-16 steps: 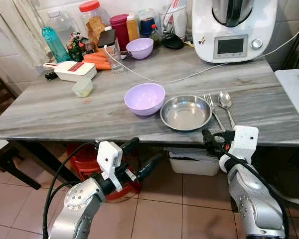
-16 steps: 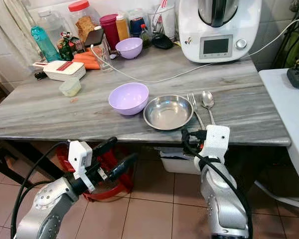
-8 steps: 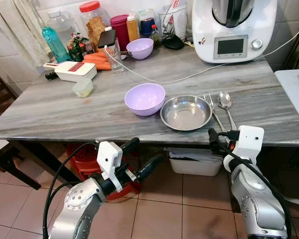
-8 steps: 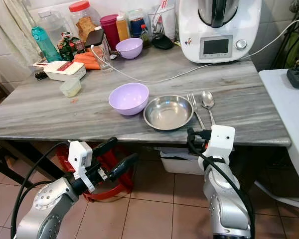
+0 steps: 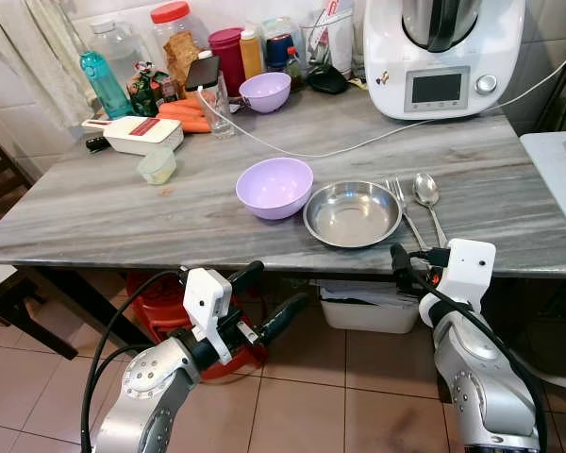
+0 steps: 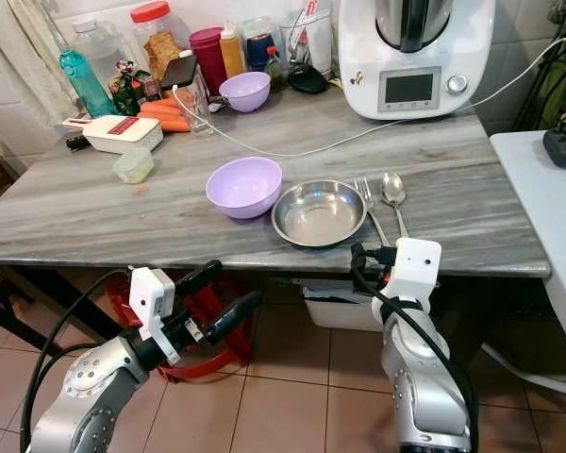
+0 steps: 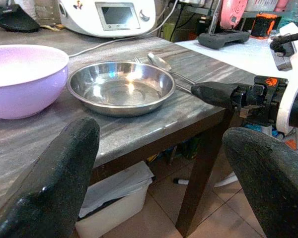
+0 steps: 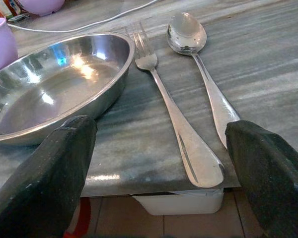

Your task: Setting the table

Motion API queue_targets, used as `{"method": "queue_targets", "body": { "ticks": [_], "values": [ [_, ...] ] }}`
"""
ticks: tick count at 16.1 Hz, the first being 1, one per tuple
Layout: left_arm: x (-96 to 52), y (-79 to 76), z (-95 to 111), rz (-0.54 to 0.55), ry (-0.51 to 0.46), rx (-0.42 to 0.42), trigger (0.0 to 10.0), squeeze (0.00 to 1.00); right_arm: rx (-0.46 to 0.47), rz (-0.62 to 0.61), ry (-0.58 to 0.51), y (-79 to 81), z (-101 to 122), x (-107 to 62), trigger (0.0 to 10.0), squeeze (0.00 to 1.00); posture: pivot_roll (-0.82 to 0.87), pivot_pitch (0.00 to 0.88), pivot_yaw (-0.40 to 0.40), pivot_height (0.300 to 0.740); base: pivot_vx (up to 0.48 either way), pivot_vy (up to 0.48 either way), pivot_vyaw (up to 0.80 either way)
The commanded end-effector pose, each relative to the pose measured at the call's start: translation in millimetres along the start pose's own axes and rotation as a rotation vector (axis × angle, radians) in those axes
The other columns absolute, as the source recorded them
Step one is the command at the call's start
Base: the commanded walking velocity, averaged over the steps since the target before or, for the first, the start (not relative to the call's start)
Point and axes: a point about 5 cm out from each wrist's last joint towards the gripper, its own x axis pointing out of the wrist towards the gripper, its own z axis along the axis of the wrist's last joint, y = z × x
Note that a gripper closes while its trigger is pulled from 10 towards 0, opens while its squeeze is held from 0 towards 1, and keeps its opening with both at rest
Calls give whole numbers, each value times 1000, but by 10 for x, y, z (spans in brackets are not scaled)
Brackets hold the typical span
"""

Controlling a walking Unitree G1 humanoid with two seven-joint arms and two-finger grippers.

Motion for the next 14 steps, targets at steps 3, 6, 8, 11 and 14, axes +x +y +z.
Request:
{"method": "queue_targets", "body": {
  "ticks": [3,6,8,11,14],
  "values": [
    [-34,29,14,16,7,16,10000,0,11,33,32,106,-67,3,10000,0,-79,24,160,740,0,0,0],
    [-30,25,15,17,6,16,10000,0,18,42,43,138,-90,8,10000,0,-77,24,160,740,0,0,0],
    [-29,27,17,17,5,15,10000,0,20,45,44,158,-92,21,10000,0,-77,24,161,740,0,0,0],
    [-26,31,18,19,4,16,10000,0,22,48,43,175,-86,47,10000,0,-75,23,161,740,0,0,0],
    [-23,33,20,21,4,18,10000,0,24,52,41,208,-83,82,10000,0,-72,23,160,740,0,0,0]
  ]
}}
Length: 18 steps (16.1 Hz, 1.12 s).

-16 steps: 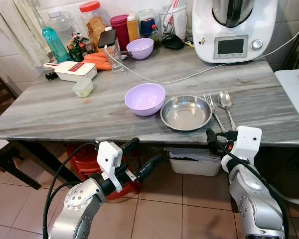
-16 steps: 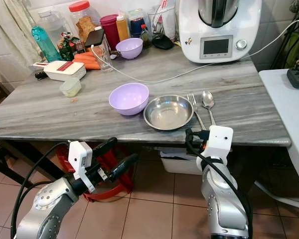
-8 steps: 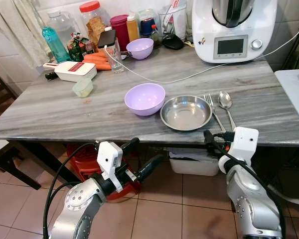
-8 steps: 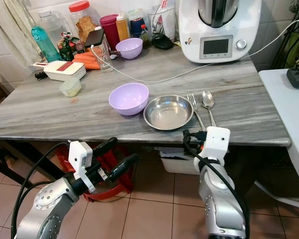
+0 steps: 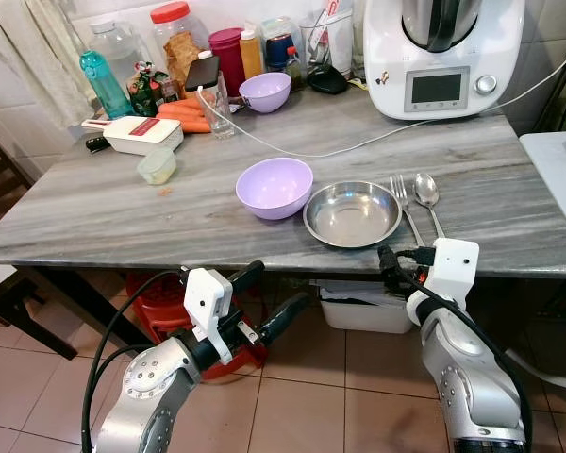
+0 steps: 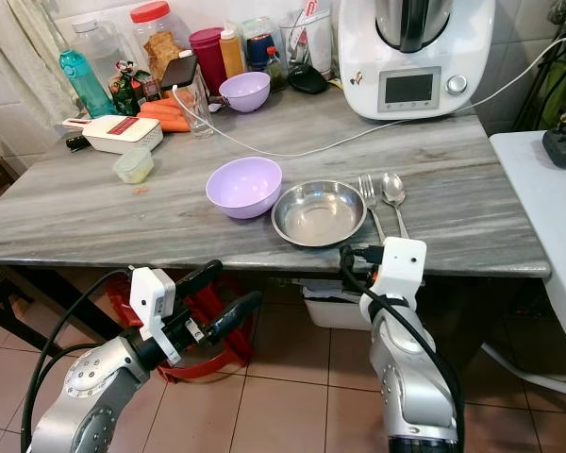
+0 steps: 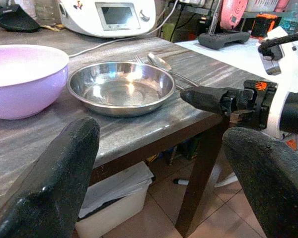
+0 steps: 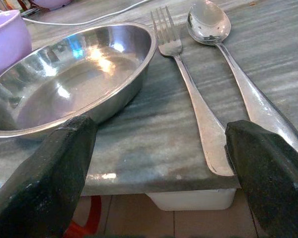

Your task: Setting the table

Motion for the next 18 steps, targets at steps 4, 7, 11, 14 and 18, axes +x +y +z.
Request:
{"method": "queue_targets", "body": {
  "ticks": [4,7,11,14,18],
  "values": [
    [-23,35,25,25,1,21,10000,0,7,34,5,119,-2,69,10000,0,-68,21,158,740,0,0,0],
    [-18,33,26,29,0,22,10000,0,10,46,-4,152,7,98,10000,0,-68,20,158,740,0,0,0],
    [-8,33,28,30,-2,24,10000,0,18,67,-10,189,12,116,10000,0,-71,18,160,740,0,0,0],
    [-3,37,29,32,-3,25,10000,0,23,83,-17,220,22,124,10000,0,-71,18,159,740,0,0,0],
    [-11,35,43,19,-13,16,10000,0,8,73,-82,166,127,74,10000,0,-70,11,154,740,0,0,0]
  ]
}}
